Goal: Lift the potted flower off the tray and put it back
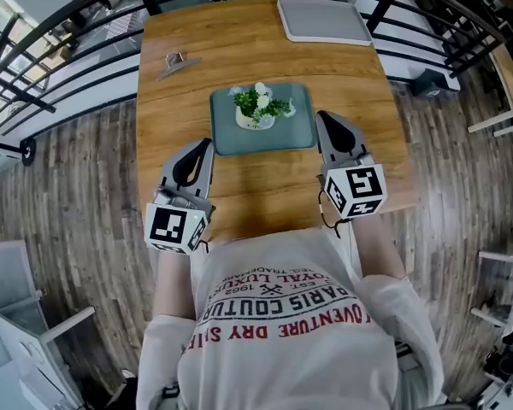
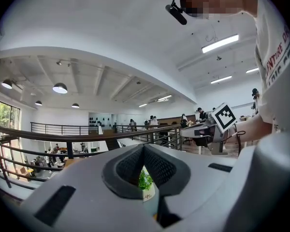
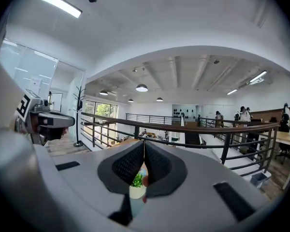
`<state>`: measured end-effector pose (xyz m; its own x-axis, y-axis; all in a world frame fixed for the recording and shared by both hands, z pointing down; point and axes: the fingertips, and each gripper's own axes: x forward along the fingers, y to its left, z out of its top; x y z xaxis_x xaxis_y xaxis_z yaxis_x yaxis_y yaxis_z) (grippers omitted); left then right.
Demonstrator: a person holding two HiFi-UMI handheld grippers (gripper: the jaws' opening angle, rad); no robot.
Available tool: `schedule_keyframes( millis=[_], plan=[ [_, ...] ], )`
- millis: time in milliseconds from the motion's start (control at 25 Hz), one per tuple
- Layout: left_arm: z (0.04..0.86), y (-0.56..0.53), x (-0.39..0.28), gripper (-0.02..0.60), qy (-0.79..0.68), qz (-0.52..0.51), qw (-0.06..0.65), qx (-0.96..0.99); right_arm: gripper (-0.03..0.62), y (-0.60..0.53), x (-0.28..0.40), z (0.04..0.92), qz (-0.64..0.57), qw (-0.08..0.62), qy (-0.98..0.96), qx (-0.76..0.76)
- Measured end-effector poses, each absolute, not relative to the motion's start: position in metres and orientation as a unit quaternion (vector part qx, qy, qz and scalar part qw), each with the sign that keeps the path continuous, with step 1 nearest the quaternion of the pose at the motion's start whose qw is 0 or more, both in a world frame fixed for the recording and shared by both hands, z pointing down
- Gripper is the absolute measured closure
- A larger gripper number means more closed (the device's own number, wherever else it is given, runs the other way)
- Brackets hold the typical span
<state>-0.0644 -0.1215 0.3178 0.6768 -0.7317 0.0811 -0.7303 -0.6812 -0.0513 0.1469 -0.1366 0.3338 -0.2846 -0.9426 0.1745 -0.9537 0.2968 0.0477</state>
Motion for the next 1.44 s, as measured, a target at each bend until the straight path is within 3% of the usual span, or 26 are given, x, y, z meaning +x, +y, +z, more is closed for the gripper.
schedule_keyframes(
  millis=[1440],
  plan=[
    [0.314,-0.132,-0.072,0.569,0.419,-0.048,-0.006,-0.907,0.568,-0.126,0.135,0.31,0.007,0.058,-0.816,0.575]
  ],
)
